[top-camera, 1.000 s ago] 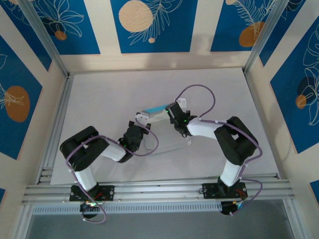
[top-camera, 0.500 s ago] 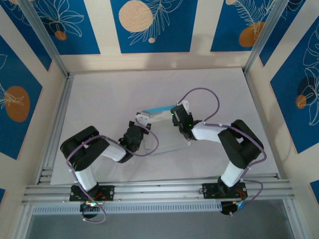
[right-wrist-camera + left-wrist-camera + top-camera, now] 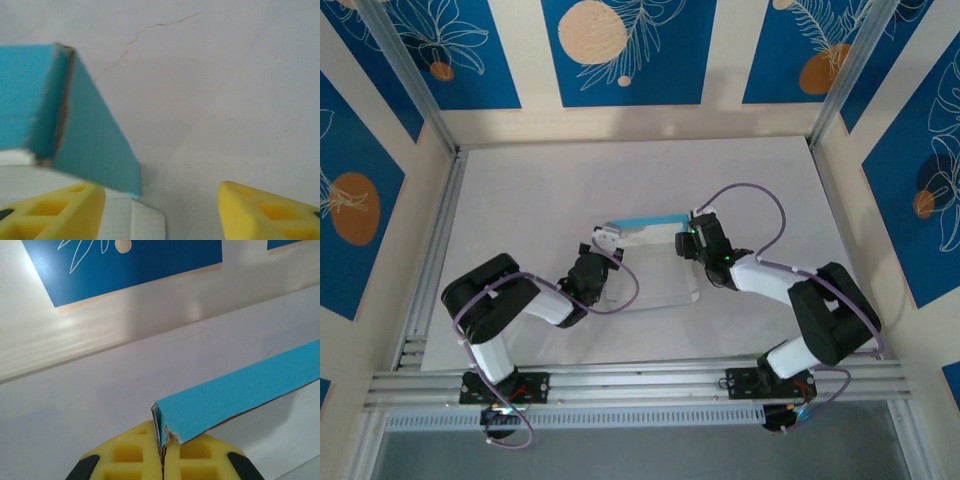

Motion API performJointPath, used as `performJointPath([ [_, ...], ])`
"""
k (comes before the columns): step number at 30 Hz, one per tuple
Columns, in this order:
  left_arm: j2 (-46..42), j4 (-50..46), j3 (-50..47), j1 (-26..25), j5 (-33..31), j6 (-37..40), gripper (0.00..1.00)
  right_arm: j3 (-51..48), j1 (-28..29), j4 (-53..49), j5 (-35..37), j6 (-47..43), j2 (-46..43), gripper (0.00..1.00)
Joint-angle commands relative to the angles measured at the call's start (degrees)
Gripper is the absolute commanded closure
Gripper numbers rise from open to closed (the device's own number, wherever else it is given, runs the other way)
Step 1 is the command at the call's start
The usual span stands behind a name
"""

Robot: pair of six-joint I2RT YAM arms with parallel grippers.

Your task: Fold the paper box

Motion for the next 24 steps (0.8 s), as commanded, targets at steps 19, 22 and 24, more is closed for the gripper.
performJointPath([
  [19, 1.3, 0.7, 0.1, 0.6, 0.9, 0.6, 1.00, 1.8, -9.9, -19.3, -22.7, 4.1, -27.0, 0.43],
  [22, 1.6, 0.9, -0.1, 0.5, 1.6, 0.4, 1.00, 11.2, -11.1, -28.7, -24.0, 3.2, -19.2, 0.48],
  [24, 1.7, 1.0, -0.1, 0.5, 1.9, 0.2, 1.00, 15.9, -10.9, -31.7, -25.8, 1.7, -14.0, 0.53],
])
